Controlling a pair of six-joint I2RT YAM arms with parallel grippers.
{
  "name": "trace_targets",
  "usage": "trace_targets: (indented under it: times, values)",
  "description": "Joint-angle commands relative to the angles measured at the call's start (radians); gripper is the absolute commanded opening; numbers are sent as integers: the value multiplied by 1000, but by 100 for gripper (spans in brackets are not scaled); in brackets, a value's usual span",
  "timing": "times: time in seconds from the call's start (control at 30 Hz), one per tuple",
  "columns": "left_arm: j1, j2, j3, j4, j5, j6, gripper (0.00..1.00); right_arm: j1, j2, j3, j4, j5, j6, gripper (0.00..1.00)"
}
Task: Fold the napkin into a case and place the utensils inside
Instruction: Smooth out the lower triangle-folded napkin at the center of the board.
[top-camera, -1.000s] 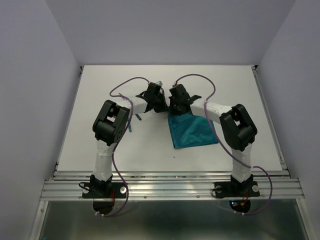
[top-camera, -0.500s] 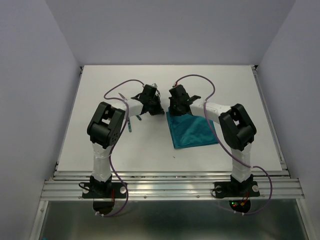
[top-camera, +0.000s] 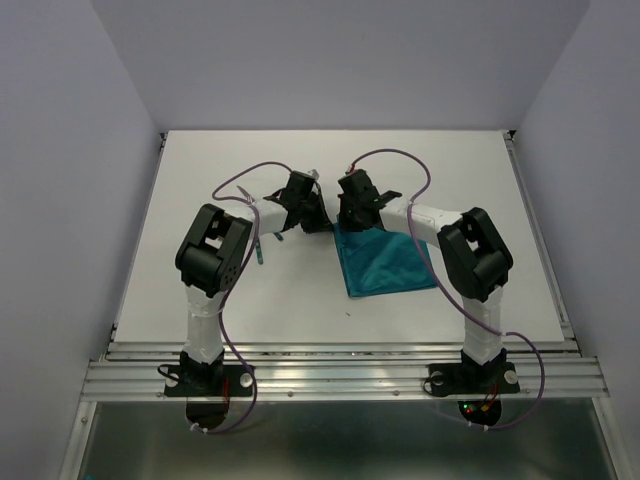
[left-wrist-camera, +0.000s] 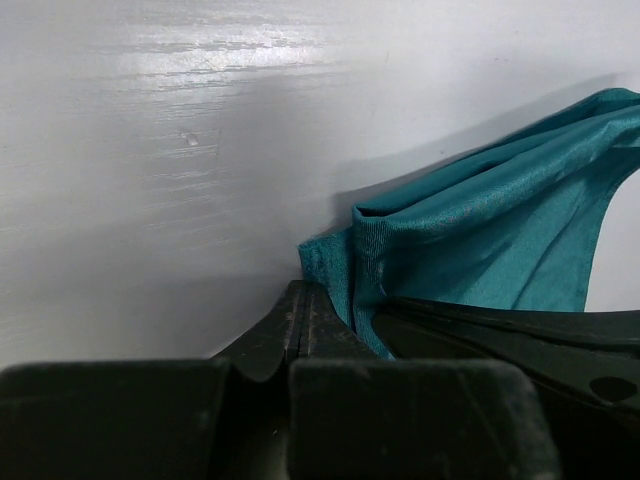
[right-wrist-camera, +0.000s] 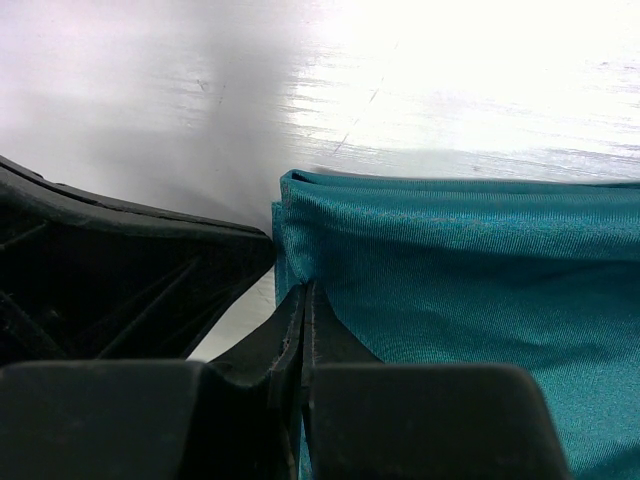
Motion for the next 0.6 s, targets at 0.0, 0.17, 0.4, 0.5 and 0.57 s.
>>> trace_targets:
  times: [0.0,0.17,0.4,0.5,0.57]
  values:
    - [-4,19,-2,10,1,5,0,8,-52,22,42,28,9,1]
    - [-4,59,48,-42,-19,9,0,8,-73,18,42,23,8,1]
    - [-6,85,101,-91,-48,11,0,8,-92,24,33,25,3,1]
    - [-6,88,107,-98,-53,14,0,8,-84,33,29,17,-2,1]
    - [-6,88,107,-99,-56,14,0,8,-71,39,28,12,-2,1]
